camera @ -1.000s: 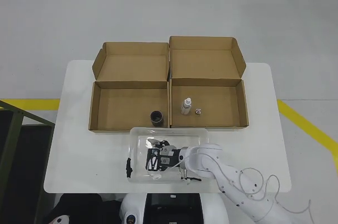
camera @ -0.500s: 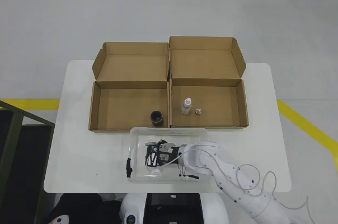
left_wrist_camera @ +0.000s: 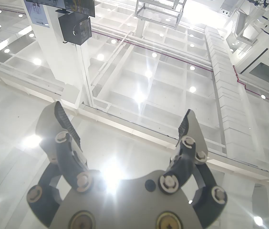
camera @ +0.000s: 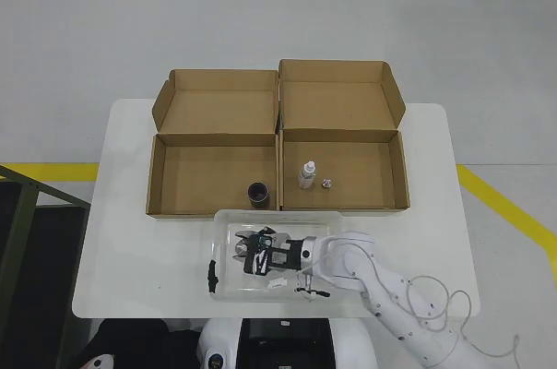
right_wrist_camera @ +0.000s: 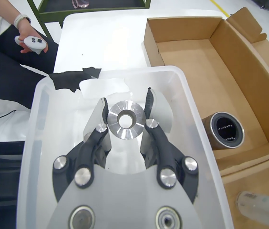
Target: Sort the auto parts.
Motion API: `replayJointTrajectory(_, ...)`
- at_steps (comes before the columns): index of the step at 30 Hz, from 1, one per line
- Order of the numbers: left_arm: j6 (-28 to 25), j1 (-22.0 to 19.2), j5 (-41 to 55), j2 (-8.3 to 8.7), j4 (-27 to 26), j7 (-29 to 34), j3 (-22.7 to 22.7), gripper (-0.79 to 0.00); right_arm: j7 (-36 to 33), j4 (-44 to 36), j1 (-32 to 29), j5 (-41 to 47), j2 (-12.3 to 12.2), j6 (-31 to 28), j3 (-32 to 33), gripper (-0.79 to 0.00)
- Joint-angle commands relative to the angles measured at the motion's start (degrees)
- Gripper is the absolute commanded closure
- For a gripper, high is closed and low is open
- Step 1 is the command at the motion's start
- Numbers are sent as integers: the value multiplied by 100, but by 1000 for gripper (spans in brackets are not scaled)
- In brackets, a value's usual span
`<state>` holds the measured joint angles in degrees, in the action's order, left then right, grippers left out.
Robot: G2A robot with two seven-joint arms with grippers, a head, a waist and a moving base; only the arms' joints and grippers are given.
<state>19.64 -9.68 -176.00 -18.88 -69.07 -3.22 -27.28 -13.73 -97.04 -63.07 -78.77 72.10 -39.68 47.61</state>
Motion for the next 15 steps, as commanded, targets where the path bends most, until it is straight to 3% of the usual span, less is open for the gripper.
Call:
replayJointTrajectory(1,0,0,0,0,0,0,0,-785,80,-65,-54,152,-17,1,104,0)
replayJointTrajectory(15,0,0,0,0,0,0,0,-785,377,-615,-389,1309,-164,-133,985,0)
